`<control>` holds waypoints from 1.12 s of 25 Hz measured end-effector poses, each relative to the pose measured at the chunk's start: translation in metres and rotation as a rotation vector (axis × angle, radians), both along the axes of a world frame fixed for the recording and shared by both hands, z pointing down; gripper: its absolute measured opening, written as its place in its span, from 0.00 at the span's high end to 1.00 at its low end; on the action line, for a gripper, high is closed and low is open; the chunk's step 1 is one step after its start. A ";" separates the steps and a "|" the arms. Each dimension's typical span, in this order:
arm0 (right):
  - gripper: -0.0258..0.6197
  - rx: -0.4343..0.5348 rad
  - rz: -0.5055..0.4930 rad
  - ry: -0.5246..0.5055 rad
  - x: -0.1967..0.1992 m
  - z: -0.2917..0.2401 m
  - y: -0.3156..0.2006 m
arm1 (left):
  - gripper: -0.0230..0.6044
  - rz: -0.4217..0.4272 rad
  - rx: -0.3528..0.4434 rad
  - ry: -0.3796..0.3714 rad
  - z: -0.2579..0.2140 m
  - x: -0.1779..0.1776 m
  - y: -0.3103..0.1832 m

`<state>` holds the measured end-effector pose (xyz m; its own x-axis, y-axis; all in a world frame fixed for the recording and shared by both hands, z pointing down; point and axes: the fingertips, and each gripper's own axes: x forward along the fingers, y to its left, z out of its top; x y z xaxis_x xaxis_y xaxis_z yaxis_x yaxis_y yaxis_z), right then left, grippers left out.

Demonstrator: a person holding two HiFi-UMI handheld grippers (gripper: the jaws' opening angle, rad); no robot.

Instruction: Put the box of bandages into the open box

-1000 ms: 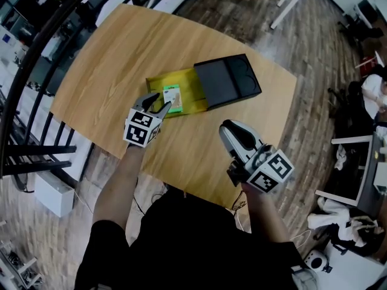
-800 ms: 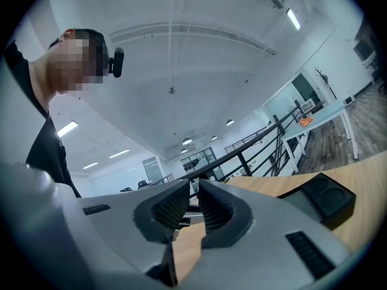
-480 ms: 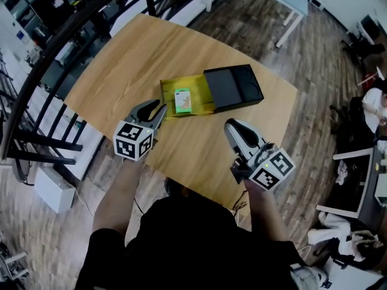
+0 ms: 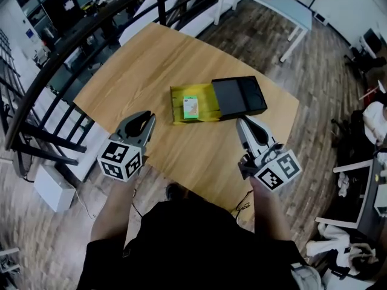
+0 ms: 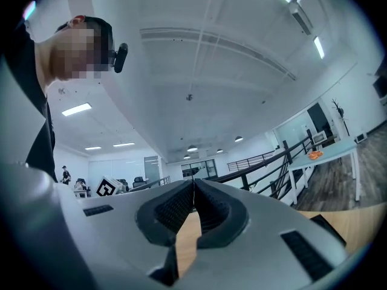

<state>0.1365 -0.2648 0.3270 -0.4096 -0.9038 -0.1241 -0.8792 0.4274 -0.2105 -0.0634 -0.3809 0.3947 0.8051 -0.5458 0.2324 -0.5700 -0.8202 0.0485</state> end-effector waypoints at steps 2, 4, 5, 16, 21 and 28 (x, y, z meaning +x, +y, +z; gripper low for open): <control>0.90 0.021 0.001 0.020 -0.003 -0.007 -0.001 | 0.88 -0.018 0.014 0.024 -0.009 -0.011 0.002; 0.90 0.036 -0.001 0.040 -0.007 -0.012 -0.001 | 0.88 -0.037 0.023 0.041 -0.015 -0.022 0.006; 0.90 0.040 -0.002 0.047 -0.009 -0.013 0.000 | 0.88 -0.051 0.026 0.049 -0.018 -0.028 0.007; 0.91 0.051 -0.005 0.041 -0.007 -0.012 -0.005 | 0.88 -0.188 0.063 0.064 -0.025 -0.073 -0.010; 0.91 0.071 -0.016 0.053 -0.010 -0.020 -0.006 | 0.88 -0.183 0.072 0.073 -0.031 -0.069 -0.005; 0.91 0.066 -0.032 0.062 -0.018 -0.016 -0.002 | 0.88 -0.162 0.065 0.075 -0.028 -0.062 0.003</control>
